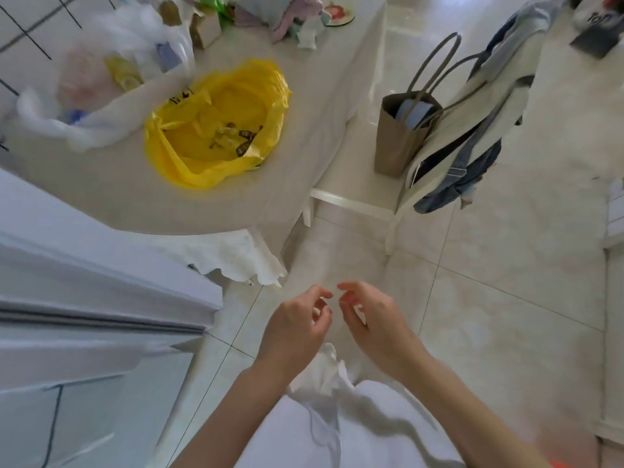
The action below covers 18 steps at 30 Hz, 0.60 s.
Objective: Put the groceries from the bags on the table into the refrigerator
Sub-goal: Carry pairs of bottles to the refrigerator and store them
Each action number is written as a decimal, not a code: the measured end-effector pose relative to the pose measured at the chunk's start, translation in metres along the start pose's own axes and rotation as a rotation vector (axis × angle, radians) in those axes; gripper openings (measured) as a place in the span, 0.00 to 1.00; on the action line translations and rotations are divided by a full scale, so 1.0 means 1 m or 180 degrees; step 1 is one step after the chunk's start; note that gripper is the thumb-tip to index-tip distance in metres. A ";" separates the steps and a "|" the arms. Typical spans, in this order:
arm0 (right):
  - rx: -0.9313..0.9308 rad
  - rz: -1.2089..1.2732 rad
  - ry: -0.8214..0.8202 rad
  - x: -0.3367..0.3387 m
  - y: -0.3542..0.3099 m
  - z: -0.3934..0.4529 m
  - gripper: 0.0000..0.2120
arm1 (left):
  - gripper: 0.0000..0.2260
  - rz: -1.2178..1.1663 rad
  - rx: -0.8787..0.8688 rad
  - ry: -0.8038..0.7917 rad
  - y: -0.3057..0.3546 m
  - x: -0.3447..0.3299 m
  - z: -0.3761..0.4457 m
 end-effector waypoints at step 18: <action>0.0983 -0.0653 -0.1227 0.061 0.013 0.271 0.15 | 0.08 -0.0332 0.1127 0.1092 0.007 0.070 0.199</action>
Point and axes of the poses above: each hand's wrist, its own z-axis towards the middle knuckle, its own x-axis out of the back of the hand, y = z × x, the point moved 7 cm from there along z, towards the middle knuckle, and after that the axes turned 3 degrees about x, right-handed, at the moved point
